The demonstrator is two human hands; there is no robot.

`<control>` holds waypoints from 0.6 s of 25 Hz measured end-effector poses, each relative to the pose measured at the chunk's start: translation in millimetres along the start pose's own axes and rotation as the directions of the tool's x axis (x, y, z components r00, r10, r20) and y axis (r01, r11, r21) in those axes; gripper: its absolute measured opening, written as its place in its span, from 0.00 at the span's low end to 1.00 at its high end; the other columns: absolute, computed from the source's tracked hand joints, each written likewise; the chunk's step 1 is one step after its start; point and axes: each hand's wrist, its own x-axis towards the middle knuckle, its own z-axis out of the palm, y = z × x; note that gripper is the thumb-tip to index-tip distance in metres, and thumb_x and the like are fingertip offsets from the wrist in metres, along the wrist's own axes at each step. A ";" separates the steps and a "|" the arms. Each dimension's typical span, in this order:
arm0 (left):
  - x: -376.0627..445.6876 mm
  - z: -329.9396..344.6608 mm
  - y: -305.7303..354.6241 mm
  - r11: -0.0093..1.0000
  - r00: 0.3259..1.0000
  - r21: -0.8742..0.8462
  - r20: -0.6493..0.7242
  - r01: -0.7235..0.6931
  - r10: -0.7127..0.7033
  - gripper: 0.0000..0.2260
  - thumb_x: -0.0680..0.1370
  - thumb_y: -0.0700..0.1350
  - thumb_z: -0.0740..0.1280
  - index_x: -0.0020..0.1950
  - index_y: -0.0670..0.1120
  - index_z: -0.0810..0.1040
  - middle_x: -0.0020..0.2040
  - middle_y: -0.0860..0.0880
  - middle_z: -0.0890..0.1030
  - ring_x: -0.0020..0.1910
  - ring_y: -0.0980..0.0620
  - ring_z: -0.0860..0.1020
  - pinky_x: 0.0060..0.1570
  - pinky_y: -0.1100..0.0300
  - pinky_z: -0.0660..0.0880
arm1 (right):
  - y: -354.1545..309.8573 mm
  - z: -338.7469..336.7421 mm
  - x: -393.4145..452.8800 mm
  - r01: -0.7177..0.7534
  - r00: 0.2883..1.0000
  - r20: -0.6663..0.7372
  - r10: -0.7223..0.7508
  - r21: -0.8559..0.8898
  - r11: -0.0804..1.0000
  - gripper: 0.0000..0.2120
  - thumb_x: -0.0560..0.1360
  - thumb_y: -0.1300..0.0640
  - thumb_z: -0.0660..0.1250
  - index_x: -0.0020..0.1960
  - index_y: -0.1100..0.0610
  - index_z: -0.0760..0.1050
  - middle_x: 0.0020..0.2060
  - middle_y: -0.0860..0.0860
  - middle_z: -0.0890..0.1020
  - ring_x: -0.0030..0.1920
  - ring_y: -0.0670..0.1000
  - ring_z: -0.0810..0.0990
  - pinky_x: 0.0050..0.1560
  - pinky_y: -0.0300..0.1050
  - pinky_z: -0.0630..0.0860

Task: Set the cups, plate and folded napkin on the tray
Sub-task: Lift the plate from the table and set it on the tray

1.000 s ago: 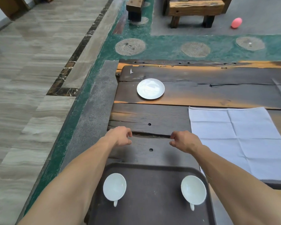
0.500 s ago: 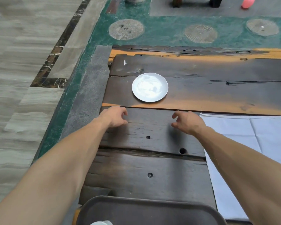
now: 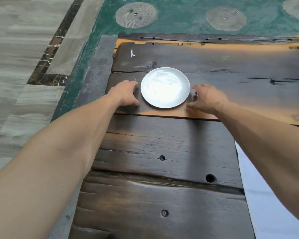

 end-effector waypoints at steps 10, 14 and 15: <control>39.1 -4.9 22.2 0.979 0.984 0.169 0.153 -0.112 0.086 0.58 0.44 0.67 0.72 0.70 0.48 0.59 0.63 0.42 0.71 0.65 0.37 0.67 0.64 0.38 0.66 | -14.6 7.1 45.4 -0.031 0.992 0.124 0.001 0.240 0.970 0.47 0.60 0.54 0.83 0.71 0.58 0.62 0.66 0.58 0.72 0.65 0.60 0.72 0.66 0.53 0.71; 36.4 -5.3 25.2 0.982 0.987 0.155 0.135 -0.108 0.087 0.57 0.44 0.66 0.72 0.69 0.48 0.60 0.62 0.44 0.71 0.64 0.39 0.67 0.63 0.38 0.66 | -13.5 8.3 46.1 -0.011 0.994 0.105 -0.022 0.302 0.953 0.48 0.59 0.57 0.83 0.72 0.57 0.62 0.66 0.55 0.74 0.67 0.58 0.71 0.67 0.51 0.69; 33.8 -6.1 26.6 0.983 0.988 0.146 0.128 -0.109 0.090 0.56 0.45 0.65 0.74 0.69 0.48 0.60 0.62 0.44 0.71 0.65 0.39 0.66 0.64 0.37 0.66 | -13.3 8.6 44.2 -0.004 0.995 0.092 -0.026 0.311 0.950 0.48 0.59 0.58 0.84 0.72 0.56 0.62 0.67 0.55 0.74 0.67 0.58 0.70 0.67 0.50 0.69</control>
